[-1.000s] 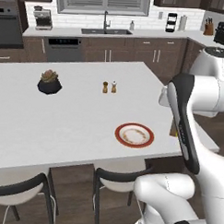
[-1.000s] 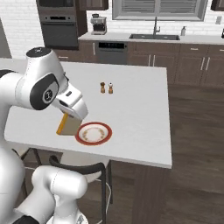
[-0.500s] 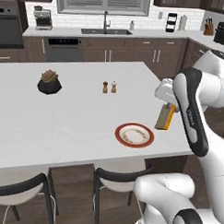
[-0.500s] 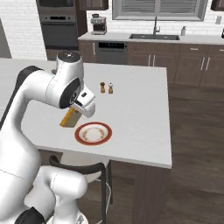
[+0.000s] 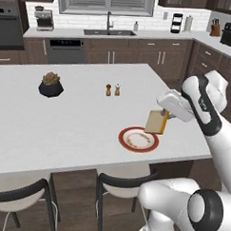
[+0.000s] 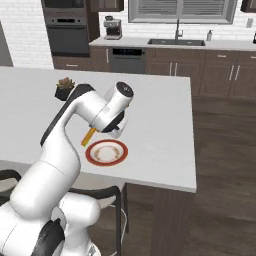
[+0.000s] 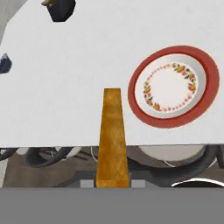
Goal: Start the toaster. Once the lever pops up, take the bread to the plate on the dining counter.
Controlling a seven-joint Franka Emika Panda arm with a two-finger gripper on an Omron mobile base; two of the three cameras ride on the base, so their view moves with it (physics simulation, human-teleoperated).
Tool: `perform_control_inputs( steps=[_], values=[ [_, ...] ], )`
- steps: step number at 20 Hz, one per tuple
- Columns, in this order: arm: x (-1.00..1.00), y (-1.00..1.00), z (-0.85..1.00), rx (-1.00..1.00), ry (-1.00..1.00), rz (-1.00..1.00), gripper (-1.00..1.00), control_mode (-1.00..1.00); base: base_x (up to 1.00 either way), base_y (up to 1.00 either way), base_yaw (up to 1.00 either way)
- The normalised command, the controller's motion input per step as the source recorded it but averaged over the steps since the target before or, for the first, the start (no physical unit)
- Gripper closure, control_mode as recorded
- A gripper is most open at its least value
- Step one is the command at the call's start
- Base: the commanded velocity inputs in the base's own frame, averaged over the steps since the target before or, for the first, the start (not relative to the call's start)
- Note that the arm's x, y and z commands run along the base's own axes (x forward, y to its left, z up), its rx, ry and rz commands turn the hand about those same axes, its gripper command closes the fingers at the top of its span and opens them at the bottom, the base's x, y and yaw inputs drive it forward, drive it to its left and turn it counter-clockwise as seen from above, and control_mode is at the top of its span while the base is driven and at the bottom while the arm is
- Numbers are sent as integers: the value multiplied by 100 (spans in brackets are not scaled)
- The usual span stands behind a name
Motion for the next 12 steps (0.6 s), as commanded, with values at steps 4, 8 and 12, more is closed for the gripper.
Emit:
perform_control_inputs(
  steps=[4, 8, 12],
  values=[
    [69, 0, -63, 9, -13, 13, 100, -100, 0, 0, 0],
    [34, 0, -78, 2, -25, 0, 100, -100, 0, 0, 0],
    [1, 1, -84, 2, -32, -2, 100, -100, 0, 0, 0]
  ],
)
